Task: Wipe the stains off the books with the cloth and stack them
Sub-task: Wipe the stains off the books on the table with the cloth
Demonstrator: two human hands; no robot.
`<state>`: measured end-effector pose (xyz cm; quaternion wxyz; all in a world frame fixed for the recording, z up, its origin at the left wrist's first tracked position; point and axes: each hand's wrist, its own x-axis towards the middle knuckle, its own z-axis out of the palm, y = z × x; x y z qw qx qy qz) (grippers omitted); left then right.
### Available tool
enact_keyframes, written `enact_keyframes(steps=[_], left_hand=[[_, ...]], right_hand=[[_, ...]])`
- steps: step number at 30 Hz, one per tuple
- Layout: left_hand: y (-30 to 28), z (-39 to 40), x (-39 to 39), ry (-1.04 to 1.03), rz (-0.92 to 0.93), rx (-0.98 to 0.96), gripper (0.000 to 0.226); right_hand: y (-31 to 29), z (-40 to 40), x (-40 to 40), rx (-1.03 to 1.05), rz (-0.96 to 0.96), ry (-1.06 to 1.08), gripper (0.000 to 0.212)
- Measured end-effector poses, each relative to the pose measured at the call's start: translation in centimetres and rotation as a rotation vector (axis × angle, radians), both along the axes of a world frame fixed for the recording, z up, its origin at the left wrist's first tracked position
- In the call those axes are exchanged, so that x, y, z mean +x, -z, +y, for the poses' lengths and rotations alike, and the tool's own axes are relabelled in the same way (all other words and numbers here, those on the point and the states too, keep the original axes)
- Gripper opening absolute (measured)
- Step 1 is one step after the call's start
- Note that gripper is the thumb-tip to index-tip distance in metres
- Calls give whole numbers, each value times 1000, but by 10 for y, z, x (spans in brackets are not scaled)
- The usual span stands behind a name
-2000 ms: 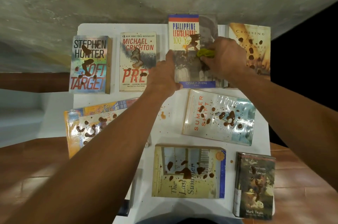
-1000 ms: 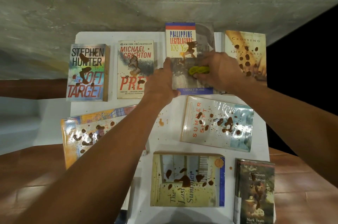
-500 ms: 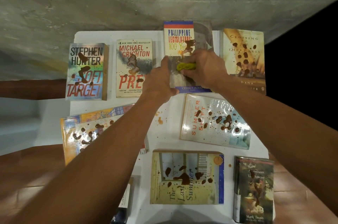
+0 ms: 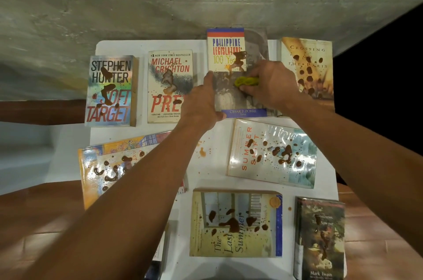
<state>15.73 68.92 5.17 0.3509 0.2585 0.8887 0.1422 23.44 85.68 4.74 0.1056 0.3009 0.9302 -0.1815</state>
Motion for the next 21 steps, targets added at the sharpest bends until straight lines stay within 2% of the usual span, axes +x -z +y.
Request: enact_keyframes(steps=[2,5,9,13,17,21], left_hand=[[-1,0,-1,-3,-6,6,105],[-3,0,-1,-6,-14,12,102],[-4,0,-1,-4,-15,10,103],[-5,0,0,-9,-17,11,102],[-5,0,-1,-2,-16,9,103],[-5,1,0,-4,-15,0,104]], right_hand=[[-2,4,0,16,-18,-14,34],[-2,11,0,66,14,121,39],[-5,7,2,-7,-29,-48,35],[-3,13,0,65,2,150,41],[-5,11,-2,5,-25,35,37],[-2,11,-4,74,28,197,41]])
